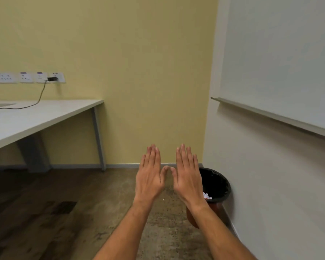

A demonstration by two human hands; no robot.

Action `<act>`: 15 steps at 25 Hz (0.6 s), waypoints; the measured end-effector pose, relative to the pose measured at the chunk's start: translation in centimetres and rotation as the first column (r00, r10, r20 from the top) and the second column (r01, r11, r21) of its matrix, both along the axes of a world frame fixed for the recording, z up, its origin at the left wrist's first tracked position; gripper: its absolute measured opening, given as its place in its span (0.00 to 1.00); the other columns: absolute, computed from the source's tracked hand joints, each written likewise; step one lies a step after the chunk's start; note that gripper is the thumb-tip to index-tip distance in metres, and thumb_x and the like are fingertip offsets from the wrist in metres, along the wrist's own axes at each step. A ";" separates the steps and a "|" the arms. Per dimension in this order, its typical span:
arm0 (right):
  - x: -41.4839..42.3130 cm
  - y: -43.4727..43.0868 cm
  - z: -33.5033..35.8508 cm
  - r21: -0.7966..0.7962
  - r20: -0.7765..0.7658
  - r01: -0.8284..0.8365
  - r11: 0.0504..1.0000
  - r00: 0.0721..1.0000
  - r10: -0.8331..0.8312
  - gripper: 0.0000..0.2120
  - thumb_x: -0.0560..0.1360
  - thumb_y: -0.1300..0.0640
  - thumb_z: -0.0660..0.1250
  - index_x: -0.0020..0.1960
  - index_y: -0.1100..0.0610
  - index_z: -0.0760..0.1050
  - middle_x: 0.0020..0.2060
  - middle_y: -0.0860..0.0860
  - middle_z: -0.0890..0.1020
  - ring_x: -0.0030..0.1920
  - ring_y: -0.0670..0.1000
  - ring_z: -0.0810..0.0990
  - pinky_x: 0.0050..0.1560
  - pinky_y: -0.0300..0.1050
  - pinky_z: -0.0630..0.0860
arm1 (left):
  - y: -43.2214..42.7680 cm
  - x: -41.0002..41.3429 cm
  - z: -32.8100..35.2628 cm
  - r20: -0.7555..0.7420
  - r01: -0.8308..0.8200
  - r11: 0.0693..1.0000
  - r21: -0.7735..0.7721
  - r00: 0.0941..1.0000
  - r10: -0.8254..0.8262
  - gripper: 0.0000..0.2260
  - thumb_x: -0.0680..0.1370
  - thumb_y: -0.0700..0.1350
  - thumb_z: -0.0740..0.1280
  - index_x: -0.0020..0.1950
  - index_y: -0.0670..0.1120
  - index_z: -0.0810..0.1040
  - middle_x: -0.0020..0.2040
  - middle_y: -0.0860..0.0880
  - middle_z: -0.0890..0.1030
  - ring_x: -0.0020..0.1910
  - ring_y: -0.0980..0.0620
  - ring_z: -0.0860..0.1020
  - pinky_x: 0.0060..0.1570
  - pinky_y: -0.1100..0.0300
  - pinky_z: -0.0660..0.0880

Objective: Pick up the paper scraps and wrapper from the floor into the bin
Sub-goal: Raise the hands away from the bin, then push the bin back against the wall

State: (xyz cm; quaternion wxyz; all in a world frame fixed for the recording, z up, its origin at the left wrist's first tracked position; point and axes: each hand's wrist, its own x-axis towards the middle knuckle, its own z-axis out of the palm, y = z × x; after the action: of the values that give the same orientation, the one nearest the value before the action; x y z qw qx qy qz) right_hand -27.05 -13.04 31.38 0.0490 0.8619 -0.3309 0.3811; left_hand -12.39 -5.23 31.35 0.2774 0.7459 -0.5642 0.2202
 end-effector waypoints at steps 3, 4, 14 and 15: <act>-0.7 1.6 3.0 -0.045 -0.011 0.000 0.999 1.000 0.000 0.33 0.90 0.41 0.42 0.89 0.55 0.38 0.89 0.53 0.39 0.89 0.53 0.37 0.89 0.56 0.40 | 1.2 0.2 3.0 0.010 -0.036 0.999 -0.010 0.999 0.036 0.35 0.88 0.62 0.40 0.88 0.42 0.40 0.89 0.43 0.37 0.89 0.48 0.37 0.88 0.49 0.41; -1.2 1.9 3.2 -0.046 -0.009 0.017 0.999 1.000 -0.017 0.33 0.90 0.42 0.44 0.89 0.55 0.39 0.89 0.53 0.40 0.89 0.53 0.37 0.89 0.56 0.40 | 1.5 0.0 3.5 0.013 -0.043 0.999 -0.021 0.999 0.043 0.34 0.89 0.62 0.40 0.88 0.42 0.40 0.89 0.43 0.37 0.89 0.48 0.38 0.88 0.48 0.41; -6.7 -4.7 -9.1 0.506 -0.082 0.383 0.773 0.913 -0.399 0.17 0.82 0.48 0.71 0.67 0.53 0.77 0.63 0.53 0.80 0.61 0.58 0.82 0.50 0.52 0.80 | -3.4 -2.2 -6.4 -0.346 0.041 0.959 0.282 0.936 0.061 0.16 0.87 0.50 0.61 0.70 0.48 0.81 0.71 0.45 0.83 0.64 0.48 0.82 0.68 0.50 0.80; -6.8 -6.6 -11.1 0.658 0.026 0.359 0.662 0.868 -0.497 0.18 0.79 0.45 0.74 0.62 0.54 0.76 0.59 0.54 0.80 0.58 0.60 0.83 0.48 0.52 0.81 | -4.9 -1.8 -8.4 -0.473 0.046 0.949 0.312 0.874 0.113 0.13 0.87 0.48 0.63 0.66 0.47 0.84 0.64 0.46 0.86 0.55 0.51 0.83 0.59 0.53 0.82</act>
State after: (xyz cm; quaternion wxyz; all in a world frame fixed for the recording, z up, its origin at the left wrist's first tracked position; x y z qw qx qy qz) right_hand -33.81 -19.60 20.24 -0.1893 0.6802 -0.6366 0.3102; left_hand -14.23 -10.12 22.93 0.2837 0.8213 -0.4911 -0.0613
